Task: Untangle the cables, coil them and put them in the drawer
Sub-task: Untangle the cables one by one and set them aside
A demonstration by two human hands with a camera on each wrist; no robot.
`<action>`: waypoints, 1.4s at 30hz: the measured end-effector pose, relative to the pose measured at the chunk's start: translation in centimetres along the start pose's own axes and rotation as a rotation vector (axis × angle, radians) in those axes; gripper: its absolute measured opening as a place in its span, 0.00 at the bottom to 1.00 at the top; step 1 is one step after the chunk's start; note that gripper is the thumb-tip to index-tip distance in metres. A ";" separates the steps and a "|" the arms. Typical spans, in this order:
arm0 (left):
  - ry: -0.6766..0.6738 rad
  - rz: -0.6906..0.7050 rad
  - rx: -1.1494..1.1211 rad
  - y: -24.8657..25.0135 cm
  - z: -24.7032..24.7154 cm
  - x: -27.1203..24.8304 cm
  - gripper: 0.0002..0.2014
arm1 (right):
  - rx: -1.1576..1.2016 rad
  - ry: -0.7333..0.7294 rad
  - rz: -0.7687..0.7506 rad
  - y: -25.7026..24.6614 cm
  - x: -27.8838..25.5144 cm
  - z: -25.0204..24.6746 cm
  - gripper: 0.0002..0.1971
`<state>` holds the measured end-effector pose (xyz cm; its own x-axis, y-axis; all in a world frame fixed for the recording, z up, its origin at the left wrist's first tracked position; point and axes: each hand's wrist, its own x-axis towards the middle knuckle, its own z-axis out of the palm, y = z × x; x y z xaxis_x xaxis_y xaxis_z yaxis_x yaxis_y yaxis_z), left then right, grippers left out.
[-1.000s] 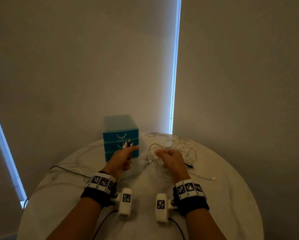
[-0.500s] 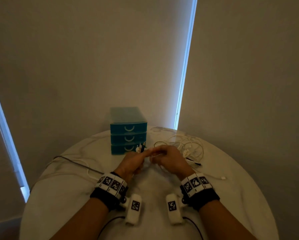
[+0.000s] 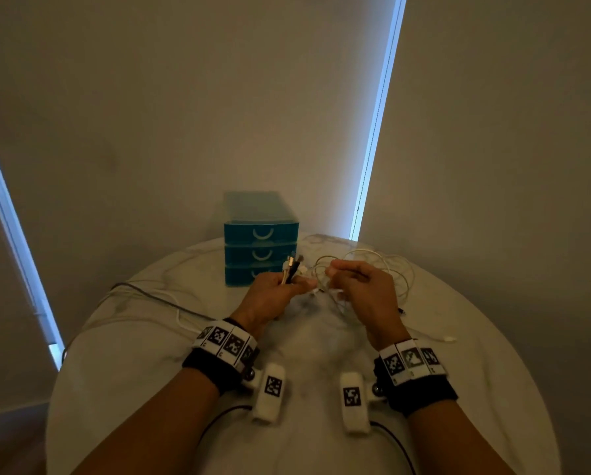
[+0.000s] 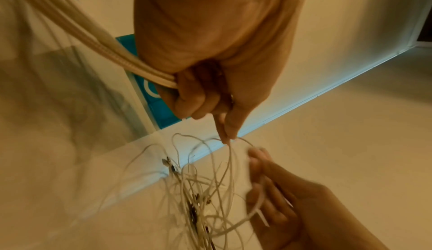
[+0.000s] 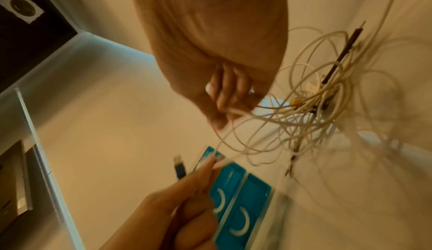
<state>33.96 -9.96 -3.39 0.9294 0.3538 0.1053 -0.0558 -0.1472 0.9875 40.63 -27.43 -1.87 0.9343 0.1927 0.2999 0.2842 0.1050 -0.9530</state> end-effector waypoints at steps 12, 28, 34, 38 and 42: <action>0.342 -0.100 -0.197 -2.4 -2.1 2.7 0.09 | 0.552 0.556 -0.039 0.6 2.1 -6.4 0.11; 0.254 0.012 -0.057 1.0 -3.2 0.4 0.27 | -0.102 -0.368 -0.008 -0.8 -2.6 0.9 0.11; -0.004 -0.029 0.180 1.5 -2.6 -0.6 0.22 | -0.183 -0.477 -0.015 -0.4 -2.4 1.2 0.10; 0.186 0.169 0.152 1.9 -3.0 -0.4 0.16 | -0.120 -0.412 0.135 0.0 -1.6 0.3 0.13; 0.337 0.240 -0.114 2.7 -3.8 -0.4 0.12 | 0.115 -0.210 0.249 1.4 0.2 -1.6 0.15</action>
<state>32.09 -6.97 -0.33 0.7147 0.6071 0.3474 -0.3132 -0.1663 0.9350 41.52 -28.80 -3.23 0.9040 0.4213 0.0728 0.0160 0.1369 -0.9905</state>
